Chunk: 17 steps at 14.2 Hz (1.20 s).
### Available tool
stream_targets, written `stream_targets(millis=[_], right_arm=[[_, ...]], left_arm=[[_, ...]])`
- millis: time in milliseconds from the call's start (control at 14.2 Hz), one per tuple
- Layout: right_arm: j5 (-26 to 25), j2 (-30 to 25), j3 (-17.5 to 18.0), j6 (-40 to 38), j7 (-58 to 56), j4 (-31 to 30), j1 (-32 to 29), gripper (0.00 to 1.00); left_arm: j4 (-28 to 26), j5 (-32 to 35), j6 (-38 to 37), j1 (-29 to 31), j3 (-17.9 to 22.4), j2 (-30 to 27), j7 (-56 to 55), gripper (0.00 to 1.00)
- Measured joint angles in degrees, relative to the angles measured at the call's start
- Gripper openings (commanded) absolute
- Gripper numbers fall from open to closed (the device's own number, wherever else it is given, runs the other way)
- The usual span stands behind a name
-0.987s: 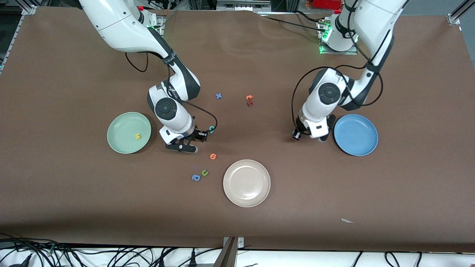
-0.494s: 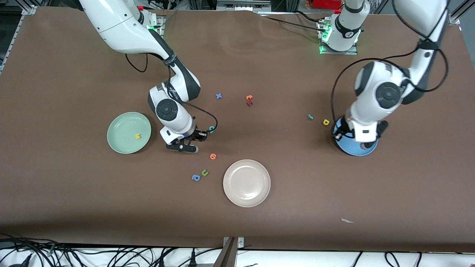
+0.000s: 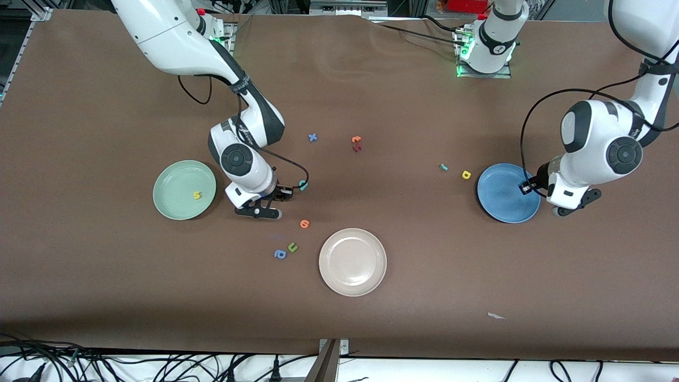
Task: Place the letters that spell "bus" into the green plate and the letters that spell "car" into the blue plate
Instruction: 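Drop the teal c into the blue plate while the right gripper places the u, then grasp the teal b with the right gripper while the left gripper grasps the teal l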
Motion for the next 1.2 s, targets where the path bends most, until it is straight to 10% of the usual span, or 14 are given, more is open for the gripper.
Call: stream_targets(millis=[141,282,705,776,917,1199], right_arm=[[0.0,-2.9,-3.0,-6.0,-6.2,0.4,-0.2,0.16],[0.0,-5.1,-6.8,-10.9,-14.3,0.3,-0.5,0.16],[0.4,-7.3,-12.6,-11.4,-33.8,-7.3,-6.7,0.17],[1.2,-7.4,-12.6,-10.8,-36.3,-8.6,-8.2,0.32],[3.6,-7.5,-12.6,-9.7,-40.1,-10.7,-10.4,1.0],[4.5,-7.7,-12.4,-9.7,-40.5,-11.4,-10.9,1.0]], left_arm=[[-0.1,0.0,1.3,-0.3,-0.4,2.3,0.0,0.55],[-0.1,0.0,1.9,-0.3,-0.5,3.5,0.1,1.0],[1.3,0.0,1.9,-0.3,-3.1,2.5,-4.0,1.0],[1.3,0.0,1.9,-0.4,-5.3,2.2,-7.7,1.0],[1.2,0.0,1.9,-0.8,-10.0,2.1,-17.4,1.0],[-0.3,0.4,3.3,-3.4,-13.0,2.1,-42.1,1.0]])
